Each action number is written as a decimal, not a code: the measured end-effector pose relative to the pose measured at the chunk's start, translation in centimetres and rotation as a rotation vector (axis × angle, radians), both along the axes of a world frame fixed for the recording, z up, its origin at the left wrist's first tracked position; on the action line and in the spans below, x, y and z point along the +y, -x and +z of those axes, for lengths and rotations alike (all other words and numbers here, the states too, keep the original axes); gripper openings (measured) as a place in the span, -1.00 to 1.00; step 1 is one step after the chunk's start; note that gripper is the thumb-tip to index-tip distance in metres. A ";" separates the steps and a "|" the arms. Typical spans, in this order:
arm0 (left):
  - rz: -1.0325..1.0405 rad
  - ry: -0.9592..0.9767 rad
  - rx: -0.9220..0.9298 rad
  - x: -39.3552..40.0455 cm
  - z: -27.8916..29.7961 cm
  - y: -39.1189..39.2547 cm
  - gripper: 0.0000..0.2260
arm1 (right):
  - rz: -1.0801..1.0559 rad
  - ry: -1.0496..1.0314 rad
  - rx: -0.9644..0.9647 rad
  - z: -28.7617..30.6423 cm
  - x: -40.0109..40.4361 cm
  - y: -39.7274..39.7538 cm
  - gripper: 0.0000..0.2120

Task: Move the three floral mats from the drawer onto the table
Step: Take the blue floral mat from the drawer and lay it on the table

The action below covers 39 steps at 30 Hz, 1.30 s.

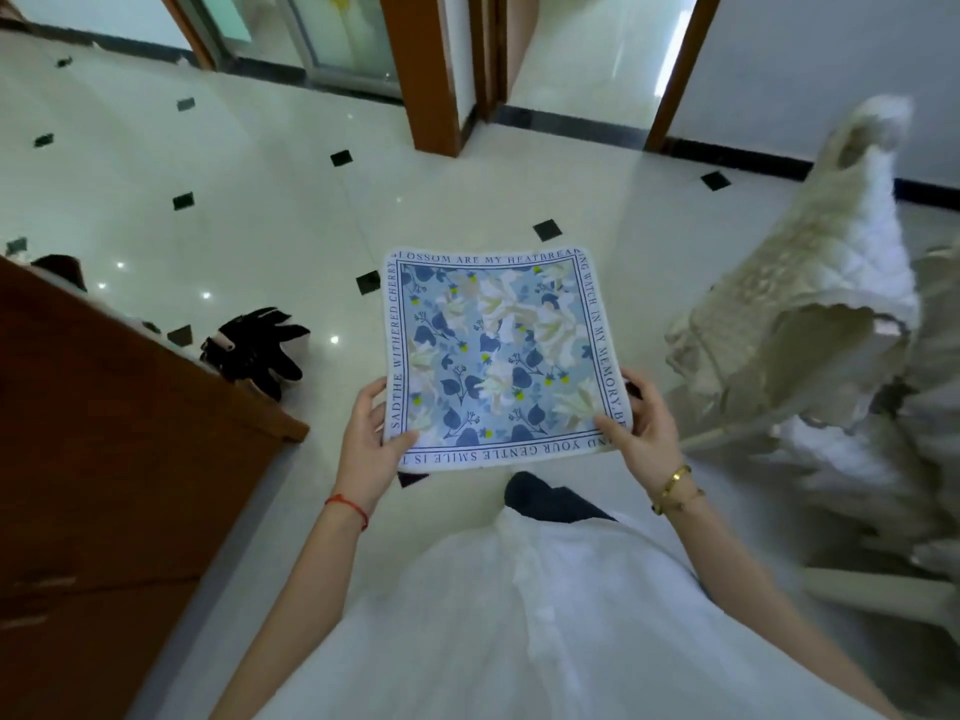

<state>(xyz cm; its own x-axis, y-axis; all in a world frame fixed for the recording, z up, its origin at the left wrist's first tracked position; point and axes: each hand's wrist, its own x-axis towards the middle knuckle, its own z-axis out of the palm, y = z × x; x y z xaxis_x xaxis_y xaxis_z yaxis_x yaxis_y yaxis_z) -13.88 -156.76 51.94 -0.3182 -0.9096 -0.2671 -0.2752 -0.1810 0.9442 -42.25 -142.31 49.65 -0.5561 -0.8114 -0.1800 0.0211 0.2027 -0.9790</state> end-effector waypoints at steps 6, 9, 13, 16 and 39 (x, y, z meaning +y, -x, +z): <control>-0.082 0.006 0.016 -12.8 1.5 11.3 -0.38 | -0.113 0.005 -0.009 2.2 -10.3 9.4 -0.42; -0.129 0.012 0.011 -18.0 2.0 16.0 -0.40 | -0.136 0.018 -0.003 2.8 -14.4 13.4 -0.46; -0.188 0.006 0.030 -24.8 2.1 22.3 -0.40 | -0.178 0.021 0.011 2.7 -19.6 18.8 -0.46; -0.242 0.017 0.052 -30.0 1.4 27.5 -0.40 | -0.236 0.033 0.039 1.9 -23.7 23.1 -0.45; -0.839 -0.042 0.061 -61.3 3.6 74.5 -0.39 | -0.858 0.052 0.017 2.5 -45.0 53.6 -0.38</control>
